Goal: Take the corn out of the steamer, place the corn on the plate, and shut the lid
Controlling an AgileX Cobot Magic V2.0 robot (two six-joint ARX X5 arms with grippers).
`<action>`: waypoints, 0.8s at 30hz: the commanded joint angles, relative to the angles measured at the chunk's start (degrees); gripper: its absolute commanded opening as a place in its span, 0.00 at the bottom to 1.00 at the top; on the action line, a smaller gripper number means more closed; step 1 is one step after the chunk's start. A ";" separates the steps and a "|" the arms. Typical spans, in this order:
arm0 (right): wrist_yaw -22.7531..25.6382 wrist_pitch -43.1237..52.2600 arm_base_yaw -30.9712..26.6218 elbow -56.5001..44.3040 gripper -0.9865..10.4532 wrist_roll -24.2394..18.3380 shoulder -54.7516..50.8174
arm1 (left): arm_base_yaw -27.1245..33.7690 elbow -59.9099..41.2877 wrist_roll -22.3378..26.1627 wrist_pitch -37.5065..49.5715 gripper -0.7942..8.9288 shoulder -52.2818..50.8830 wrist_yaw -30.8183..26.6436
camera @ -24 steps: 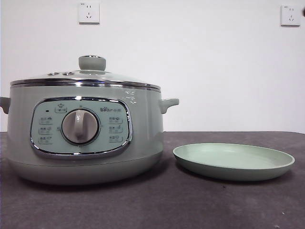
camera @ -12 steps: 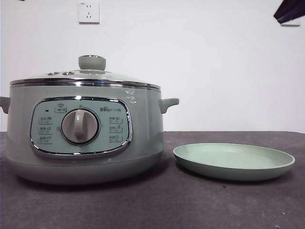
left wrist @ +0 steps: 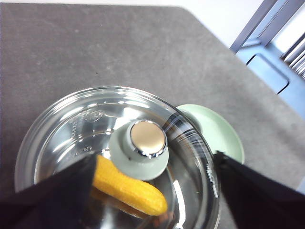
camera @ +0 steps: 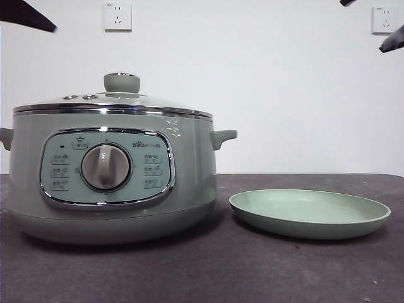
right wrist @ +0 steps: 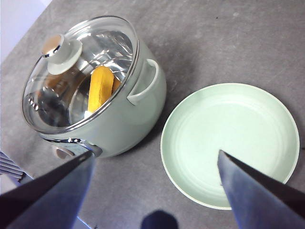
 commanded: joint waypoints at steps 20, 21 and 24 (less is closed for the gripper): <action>0.17 0.02 0.07 0.17 0.47 1.31 0.17 | -13.77 3.89 3.28 3.65 0.52 17.59 -19.67; 0.15 0.00 0.07 0.17 0.47 1.31 0.17 | -13.84 3.89 3.28 3.69 0.49 17.64 -19.65; 0.17 0.02 0.07 0.17 0.47 1.33 0.17 | -14.08 3.89 3.82 3.69 0.33 17.66 -19.63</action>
